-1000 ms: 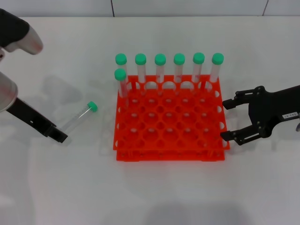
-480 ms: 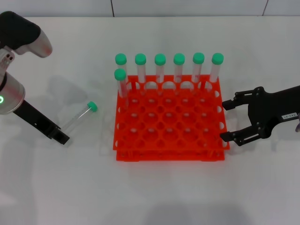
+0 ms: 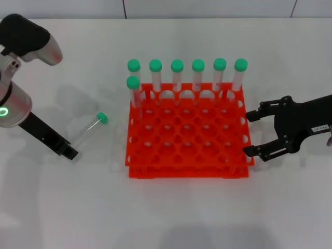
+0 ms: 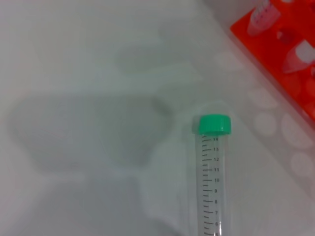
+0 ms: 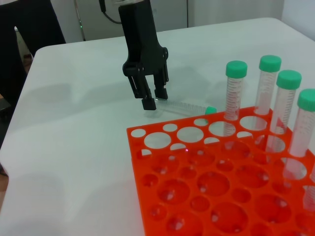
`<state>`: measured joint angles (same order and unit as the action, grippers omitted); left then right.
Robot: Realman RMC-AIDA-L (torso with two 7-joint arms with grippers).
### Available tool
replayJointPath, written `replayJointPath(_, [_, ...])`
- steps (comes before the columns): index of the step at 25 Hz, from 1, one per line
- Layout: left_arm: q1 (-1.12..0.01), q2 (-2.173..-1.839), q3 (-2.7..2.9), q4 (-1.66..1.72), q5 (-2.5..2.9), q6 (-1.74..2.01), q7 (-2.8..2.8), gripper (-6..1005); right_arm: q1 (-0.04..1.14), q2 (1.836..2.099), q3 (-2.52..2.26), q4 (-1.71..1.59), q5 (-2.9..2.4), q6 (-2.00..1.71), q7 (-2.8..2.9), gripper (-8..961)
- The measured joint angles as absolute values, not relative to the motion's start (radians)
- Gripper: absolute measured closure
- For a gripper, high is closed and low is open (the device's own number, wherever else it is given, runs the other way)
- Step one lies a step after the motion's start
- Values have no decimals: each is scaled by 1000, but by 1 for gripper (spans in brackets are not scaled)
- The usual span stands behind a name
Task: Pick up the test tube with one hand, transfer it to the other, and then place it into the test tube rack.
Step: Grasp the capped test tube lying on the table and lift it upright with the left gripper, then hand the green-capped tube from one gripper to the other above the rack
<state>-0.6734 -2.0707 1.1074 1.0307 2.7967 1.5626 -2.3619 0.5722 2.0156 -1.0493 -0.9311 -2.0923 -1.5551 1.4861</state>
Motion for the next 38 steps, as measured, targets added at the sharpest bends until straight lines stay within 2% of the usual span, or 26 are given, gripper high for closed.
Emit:
replayJointPath(1, [-673,-2072,1109,1031,2797,1562,-2362,542,572,2016,-1049,-931,-2092,-1555,1486,163])
replayJointPath(6, [-675,-2073,1111,1020,2802,1546,-2372,718,572,2016,-1049,-931,-2091,-1554,1486,165])
replayJointPath(16, [-677,-2073,1104,1024,2805,1537,-2379,815,572,2015,-1049,-931,-2091,-1554,1486,169])
replayJointPath(21, [-647,-2076,1103,1157,2790,1544,-2409,812,568,2013,-1049,-931,-2091,-1554,1486,172])
replayJointPath(28, [-538,-2078,1102,1360,2649,1408,-2409,808,565,2012,-1048,-932,-2091,-1553,1481,175])
replayJointPath(38, [-393,-2078,1096,1367,2201,1151,-2103,802,563,2013,-1049,-931,-2091,-1556,1473,179])
